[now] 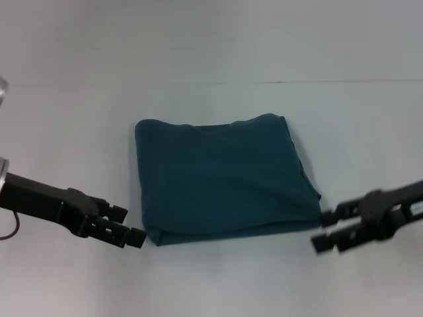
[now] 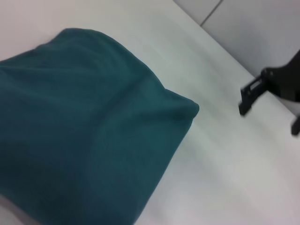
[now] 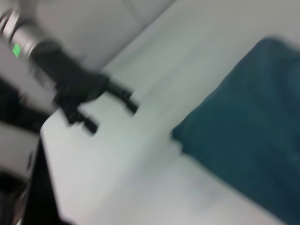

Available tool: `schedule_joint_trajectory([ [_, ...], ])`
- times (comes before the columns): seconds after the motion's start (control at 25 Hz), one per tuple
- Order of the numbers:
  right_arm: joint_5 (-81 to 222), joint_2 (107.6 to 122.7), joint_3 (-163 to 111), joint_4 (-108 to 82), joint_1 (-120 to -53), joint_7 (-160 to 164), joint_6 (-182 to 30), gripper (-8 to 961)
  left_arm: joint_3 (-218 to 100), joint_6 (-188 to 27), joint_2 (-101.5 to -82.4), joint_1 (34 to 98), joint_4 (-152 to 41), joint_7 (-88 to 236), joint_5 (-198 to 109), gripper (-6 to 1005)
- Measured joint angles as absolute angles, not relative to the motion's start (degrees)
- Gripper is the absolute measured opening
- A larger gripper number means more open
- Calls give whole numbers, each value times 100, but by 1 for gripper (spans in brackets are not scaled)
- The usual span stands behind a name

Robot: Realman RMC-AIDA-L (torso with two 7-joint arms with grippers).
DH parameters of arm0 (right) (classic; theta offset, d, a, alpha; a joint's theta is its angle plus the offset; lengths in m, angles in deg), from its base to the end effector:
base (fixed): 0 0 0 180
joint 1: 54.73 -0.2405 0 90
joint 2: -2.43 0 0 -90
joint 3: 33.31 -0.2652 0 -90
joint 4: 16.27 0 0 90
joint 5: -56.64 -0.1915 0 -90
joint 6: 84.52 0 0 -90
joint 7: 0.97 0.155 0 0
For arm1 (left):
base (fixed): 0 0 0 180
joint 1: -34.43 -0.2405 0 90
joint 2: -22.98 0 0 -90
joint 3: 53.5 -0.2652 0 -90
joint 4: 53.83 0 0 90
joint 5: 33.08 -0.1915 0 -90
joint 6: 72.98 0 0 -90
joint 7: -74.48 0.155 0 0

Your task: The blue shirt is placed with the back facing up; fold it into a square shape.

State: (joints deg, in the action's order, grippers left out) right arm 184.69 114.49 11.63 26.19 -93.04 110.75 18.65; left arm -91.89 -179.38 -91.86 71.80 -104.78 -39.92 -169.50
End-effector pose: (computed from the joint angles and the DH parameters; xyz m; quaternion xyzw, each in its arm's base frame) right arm 0.2370 0.3276 0.0204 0.9281 -0.3604 -0.0888 0.0307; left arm -0.2433 0.3235 0.0304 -0.9232 -0.3791 -0.0630 0.0017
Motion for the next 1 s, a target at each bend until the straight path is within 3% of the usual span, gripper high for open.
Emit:
schedule_joint_trajectory([
  [0.2, 18472, 11640, 1587, 2618, -9383, 11077, 2057, 886, -9273, -18068, -9194, 7268, -10462, -4097, -16962, 965],
  [0.48, 18464, 11947, 1681, 2611, -9422, 10811, 1866, 886, -9498, -17775, -9436, 7305, -10335, -3980, -16963, 965],
  [0.76, 18450, 11910, 1563, 2647, -9451, 10804, 1773, 886, -9804, -17649, -9519, 7408, -10461, -4054, -16926, 965],
  [1.0, 18398, 11845, 939, 2684, -9446, 10753, 1460, 886, -9772, -17396, -9843, 7294, -11089, -4028, -16881, 966],
])
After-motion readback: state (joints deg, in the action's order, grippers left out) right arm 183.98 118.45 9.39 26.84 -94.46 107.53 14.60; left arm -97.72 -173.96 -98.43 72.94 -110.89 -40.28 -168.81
